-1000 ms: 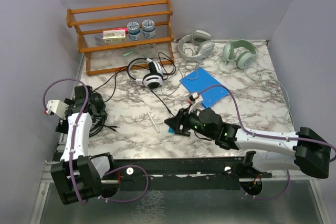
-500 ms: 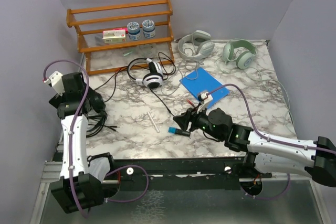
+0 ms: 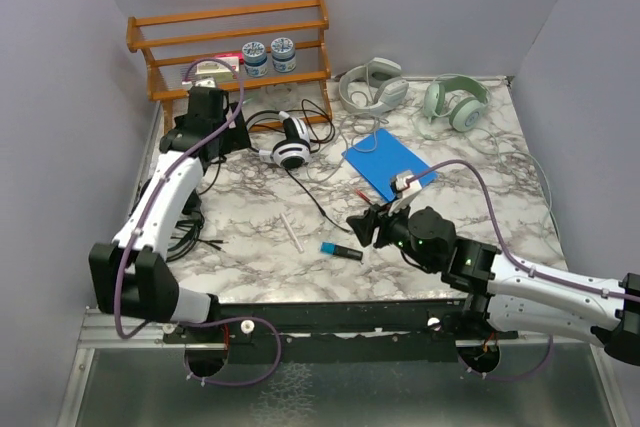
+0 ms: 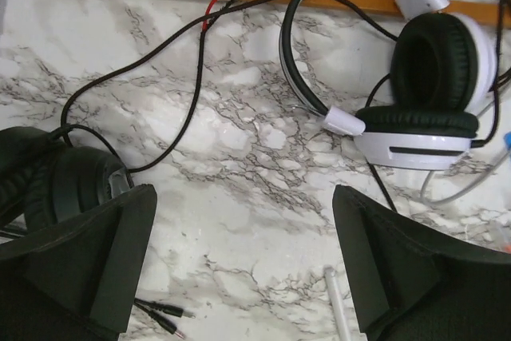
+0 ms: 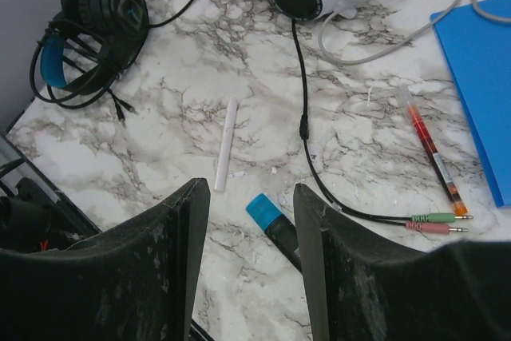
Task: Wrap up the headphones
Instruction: Pick up the headphones from the center of the board.
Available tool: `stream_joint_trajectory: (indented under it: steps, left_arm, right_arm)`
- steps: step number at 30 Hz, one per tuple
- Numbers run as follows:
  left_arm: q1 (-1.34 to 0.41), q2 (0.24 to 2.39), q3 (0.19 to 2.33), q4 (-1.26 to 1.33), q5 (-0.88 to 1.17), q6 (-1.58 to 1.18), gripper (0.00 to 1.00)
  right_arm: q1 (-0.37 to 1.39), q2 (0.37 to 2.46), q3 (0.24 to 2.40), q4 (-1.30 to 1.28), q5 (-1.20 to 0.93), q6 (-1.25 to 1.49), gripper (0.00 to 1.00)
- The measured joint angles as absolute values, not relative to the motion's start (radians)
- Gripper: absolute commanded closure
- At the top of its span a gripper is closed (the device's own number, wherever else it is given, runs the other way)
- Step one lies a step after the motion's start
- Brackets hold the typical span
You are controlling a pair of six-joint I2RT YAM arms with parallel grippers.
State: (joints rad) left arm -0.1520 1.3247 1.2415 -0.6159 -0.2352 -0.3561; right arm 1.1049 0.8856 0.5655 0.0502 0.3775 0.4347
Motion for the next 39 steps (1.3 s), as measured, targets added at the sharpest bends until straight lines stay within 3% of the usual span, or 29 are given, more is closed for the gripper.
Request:
stream_joint_trajectory:
  steps: [4,13,20,29,32,35,39]
  left_arm:
    - [-0.154,1.465,1.287,-0.605,-0.232,-0.324,0.01]
    - [-0.151,1.471,1.199,-0.401,-0.267,-0.296,0.01]
    - [-0.151,1.619,1.219,-0.336,-0.205,-0.306,0.01]
    - [-0.151,1.798,1.287,-0.267,-0.237,-0.389,0.13]
    - [-0.151,1.871,1.324,-0.253,-0.257,-0.397,0.22]
    - [-0.15,1.946,1.359,-0.246,-0.255,-0.393,0.45]
    - [-0.153,2.042,1.414,-0.261,-0.233,-0.383,0.66]
  right_arm:
    - [1.105,0.846,0.568,0.028,0.401,0.429,0.44]
    - [1.105,0.799,0.568,-0.039,0.42,0.429,0.44]
    - [1.105,0.72,0.568,-0.071,0.451,0.429,0.44]
    - [1.105,0.686,0.587,-0.11,0.473,0.429,0.44]
    - [1.105,0.682,0.604,-0.121,0.485,0.424,0.44]
    - [1.105,0.671,0.612,-0.127,0.495,0.416,0.44]
    - [1.105,0.67,0.621,-0.13,0.506,0.406,0.44]
